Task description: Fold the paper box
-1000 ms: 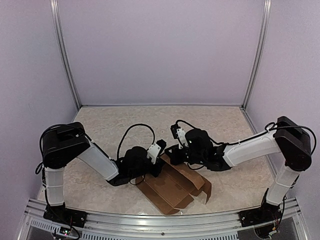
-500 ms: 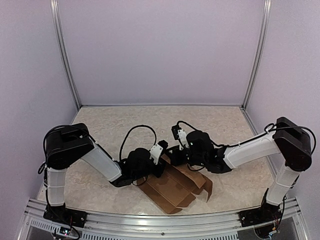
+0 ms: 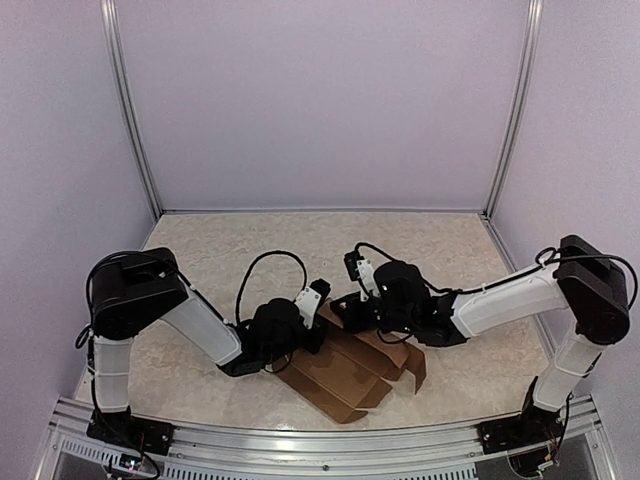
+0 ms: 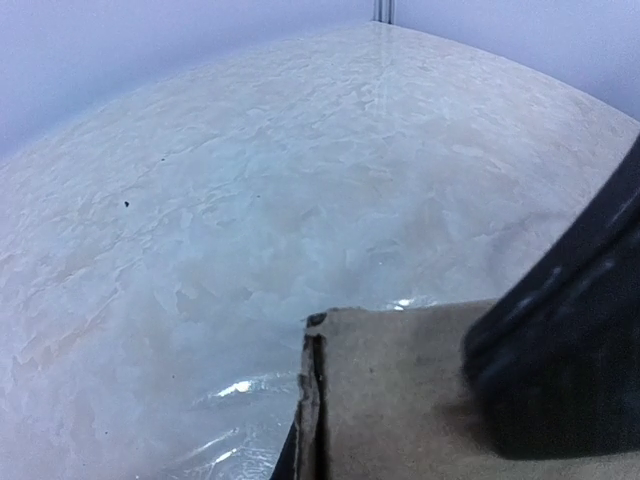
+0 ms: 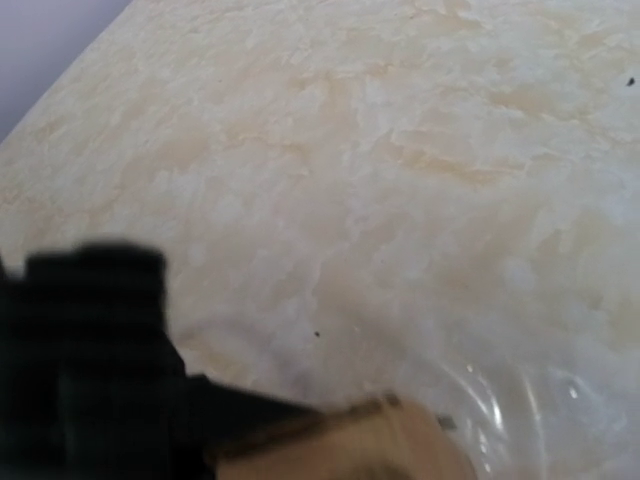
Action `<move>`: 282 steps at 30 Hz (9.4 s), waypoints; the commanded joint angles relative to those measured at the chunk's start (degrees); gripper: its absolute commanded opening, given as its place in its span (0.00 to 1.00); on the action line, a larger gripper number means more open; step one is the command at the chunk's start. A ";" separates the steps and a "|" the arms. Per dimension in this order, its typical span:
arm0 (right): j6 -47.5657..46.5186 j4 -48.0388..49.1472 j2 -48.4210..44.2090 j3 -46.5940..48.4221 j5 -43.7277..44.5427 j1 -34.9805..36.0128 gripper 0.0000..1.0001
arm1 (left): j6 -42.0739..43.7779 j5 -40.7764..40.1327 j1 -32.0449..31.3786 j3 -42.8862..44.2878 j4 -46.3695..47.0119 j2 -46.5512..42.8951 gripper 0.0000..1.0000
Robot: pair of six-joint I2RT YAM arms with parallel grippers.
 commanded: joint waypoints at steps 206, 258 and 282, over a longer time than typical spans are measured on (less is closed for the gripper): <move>24.37 11.48 -30.83 -14.68 -9.63 -4.58 0.47 | -30.63 8.03 7.52 -5.52 -11.49 -28.00 0.00; -27.94 -45.77 -37.81 12.09 -21.45 -3.48 0.51 | -13.99 2.18 6.84 -8.71 -25.97 -43.32 0.00; -26.37 -38.75 -34.54 11.50 -10.82 -1.17 0.49 | -11.94 2.44 5.53 -7.42 -28.35 -43.77 0.00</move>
